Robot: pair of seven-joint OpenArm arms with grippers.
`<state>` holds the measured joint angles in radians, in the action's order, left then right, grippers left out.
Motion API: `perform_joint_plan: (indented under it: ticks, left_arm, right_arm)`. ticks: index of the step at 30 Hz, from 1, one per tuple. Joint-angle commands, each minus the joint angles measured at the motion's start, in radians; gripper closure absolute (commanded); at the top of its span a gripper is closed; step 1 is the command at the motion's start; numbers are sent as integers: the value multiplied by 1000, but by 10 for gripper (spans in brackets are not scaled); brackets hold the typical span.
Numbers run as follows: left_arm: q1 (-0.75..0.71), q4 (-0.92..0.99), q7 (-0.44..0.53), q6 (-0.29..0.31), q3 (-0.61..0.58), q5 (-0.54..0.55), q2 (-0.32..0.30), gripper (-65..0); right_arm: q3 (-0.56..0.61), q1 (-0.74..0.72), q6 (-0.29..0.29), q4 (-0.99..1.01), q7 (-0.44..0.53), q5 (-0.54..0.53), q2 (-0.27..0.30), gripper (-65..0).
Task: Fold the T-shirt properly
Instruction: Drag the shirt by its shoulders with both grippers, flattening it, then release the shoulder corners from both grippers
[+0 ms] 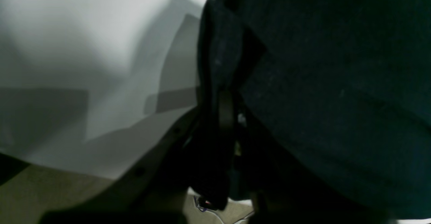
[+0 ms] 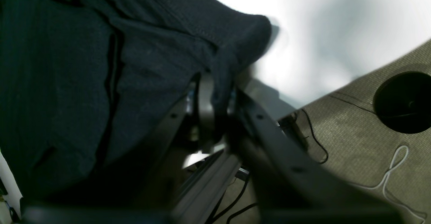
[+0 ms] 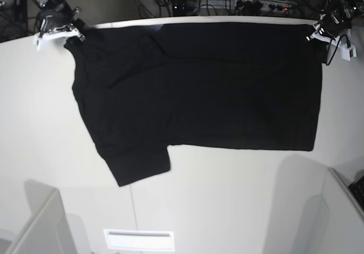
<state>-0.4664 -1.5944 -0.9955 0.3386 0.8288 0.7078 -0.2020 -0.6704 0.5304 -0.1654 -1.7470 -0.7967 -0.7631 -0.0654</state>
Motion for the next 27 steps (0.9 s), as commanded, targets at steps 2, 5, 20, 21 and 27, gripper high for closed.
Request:
perform_joint_plan:
  ticks: [2, 5, 20, 21, 27]
  left_arm:
    - [-9, -16, 5, -3, 11, 0, -15, -69]
    - [-9, -16, 5, -3, 11, 0, -14, -270]
    - [2, -21, 5, -3, 245, 2, -27, -541]
    - [2, -33, 5, -3, 258, 2, -35, -541]
    - [2, -145, 5, 21, 300, 3, -37, -512]
  right_arm:
    - [-10, 10, -3, -18, 6, -5, 9, -252]
    - [-12, 12, -3, -18, 7, -5, 9, -261]
    - [-173, 12, -4, -104, 1, -2, 11, -266]
    - [-171, 10, -4, -129, 1, -2, 11, -266]
    - [-82, -76, -4, -170, -48, 1, 66, -266]
